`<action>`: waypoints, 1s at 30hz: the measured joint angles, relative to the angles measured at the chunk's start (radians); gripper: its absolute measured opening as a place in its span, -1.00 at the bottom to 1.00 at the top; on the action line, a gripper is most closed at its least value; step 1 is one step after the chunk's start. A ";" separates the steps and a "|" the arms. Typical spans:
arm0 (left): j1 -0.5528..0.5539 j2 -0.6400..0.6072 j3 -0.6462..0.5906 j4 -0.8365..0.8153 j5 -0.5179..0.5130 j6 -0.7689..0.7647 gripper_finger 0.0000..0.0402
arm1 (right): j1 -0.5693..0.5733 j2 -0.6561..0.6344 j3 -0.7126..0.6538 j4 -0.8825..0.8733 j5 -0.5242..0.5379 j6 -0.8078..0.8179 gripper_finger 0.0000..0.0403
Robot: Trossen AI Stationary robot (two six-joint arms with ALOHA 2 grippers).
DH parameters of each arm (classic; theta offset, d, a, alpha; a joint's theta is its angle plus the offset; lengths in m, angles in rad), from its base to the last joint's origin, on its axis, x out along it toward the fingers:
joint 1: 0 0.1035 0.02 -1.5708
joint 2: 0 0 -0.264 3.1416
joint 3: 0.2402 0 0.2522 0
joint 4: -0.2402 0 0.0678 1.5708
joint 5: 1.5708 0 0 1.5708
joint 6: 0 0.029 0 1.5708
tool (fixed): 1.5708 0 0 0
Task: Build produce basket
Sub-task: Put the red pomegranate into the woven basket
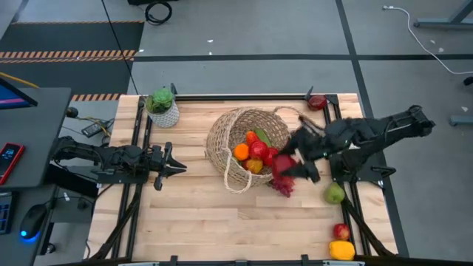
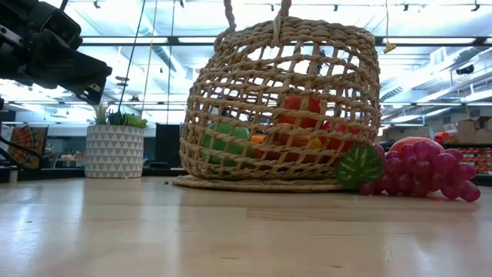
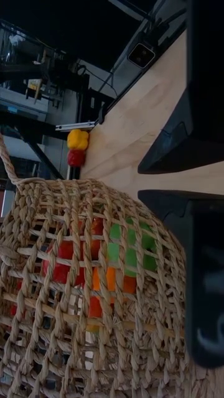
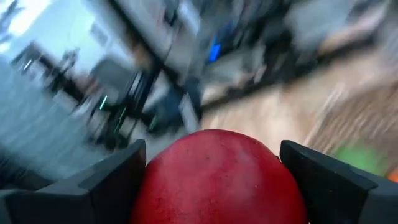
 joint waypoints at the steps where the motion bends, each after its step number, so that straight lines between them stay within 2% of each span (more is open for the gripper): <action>1: 0.000 0.000 0.000 0.000 0.000 0.000 -0.72 | -0.013 0.000 0.000 0.035 0.036 -0.031 0.81; 8: 0.000 0.000 0.000 0.000 0.000 0.000 -0.70 | -0.087 0.033 0.000 0.164 0.256 -0.226 0.81; 13: 0.000 0.000 0.000 0.001 0.000 0.000 -0.69 | -0.126 0.088 0.000 0.306 0.274 -0.234 0.81; 23: 0.000 0.000 0.000 0.000 0.000 0.000 -0.70 | -0.185 0.138 -0.001 0.584 0.272 -0.001 0.81; 30: 0.000 0.000 0.000 0.000 0.000 0.000 -0.70 | -0.235 0.142 -0.002 0.759 0.272 0.236 0.81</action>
